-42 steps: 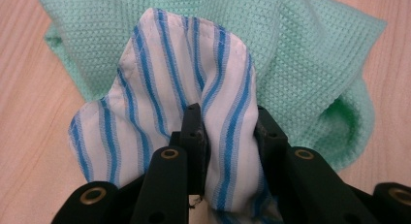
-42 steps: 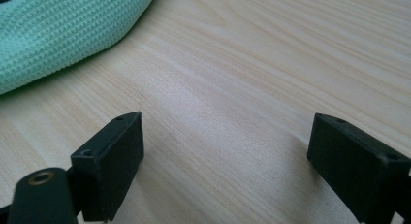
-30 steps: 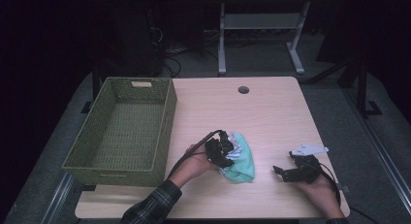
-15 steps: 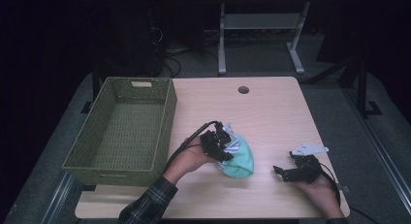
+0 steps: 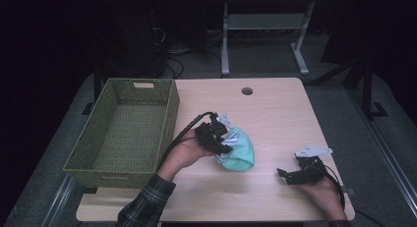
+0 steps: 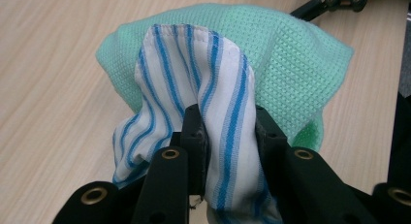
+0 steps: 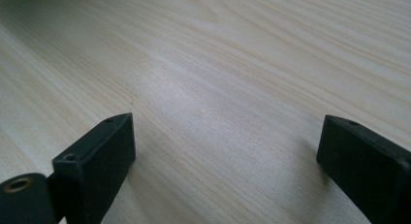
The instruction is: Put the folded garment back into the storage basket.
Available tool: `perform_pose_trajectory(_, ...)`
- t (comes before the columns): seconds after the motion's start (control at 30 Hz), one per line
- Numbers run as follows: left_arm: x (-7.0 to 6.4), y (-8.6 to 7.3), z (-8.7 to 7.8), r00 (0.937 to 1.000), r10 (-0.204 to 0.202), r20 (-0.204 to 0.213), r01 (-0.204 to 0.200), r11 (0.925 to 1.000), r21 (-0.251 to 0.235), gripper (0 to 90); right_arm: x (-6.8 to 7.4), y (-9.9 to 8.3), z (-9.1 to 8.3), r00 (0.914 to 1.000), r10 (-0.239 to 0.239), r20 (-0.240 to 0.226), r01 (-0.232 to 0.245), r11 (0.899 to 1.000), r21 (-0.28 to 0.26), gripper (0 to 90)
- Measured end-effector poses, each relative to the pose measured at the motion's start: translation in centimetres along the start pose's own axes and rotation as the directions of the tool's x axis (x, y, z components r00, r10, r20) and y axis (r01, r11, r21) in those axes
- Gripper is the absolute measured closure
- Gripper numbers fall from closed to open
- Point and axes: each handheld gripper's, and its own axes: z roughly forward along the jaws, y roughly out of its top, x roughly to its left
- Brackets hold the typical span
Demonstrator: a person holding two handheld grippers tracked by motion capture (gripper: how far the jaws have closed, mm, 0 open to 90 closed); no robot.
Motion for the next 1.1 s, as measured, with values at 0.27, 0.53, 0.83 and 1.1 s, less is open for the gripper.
perform_pose_trajectory(0.27, 1.2, -0.8, -3.1, 0.9995, -0.027, -0.017, 0.026, 0.999, -0.037, 71.1, -0.1, 0.0, 0.1, 0.9999, 0.006, 0.009, -0.006, 1.0, 0.008, 1.8)
perform_pose_trajectory(0.53, 2.5, -2.2, -5.7, 0.9955, -0.075, -0.058, 0.073, 0.9965, -0.041, 71.1, -0.1, 0.0, 0.1, 0.9999, 0.006, 0.01, -0.006, 1.0, 0.008, 1.7)
perform_pose_trajectory(0.83, 3.5, -3.6, -8.4, 0.9863, -0.121, -0.112, 0.113, 0.9913, -0.067, 71.2, -0.1, 0.0, 0.1, 0.9999, 0.006, 0.01, -0.006, 1.0, 0.008, 1.7)
perform_pose_trajectory(1.1, 4.1, -4.8, -9.8, 0.9758, -0.153, -0.156, 0.143, 0.9869, -0.074, 71.2, -0.1, 0.0, 0.1, 0.9999, 0.006, 0.01, -0.006, 1.0, 0.008, 1.7)
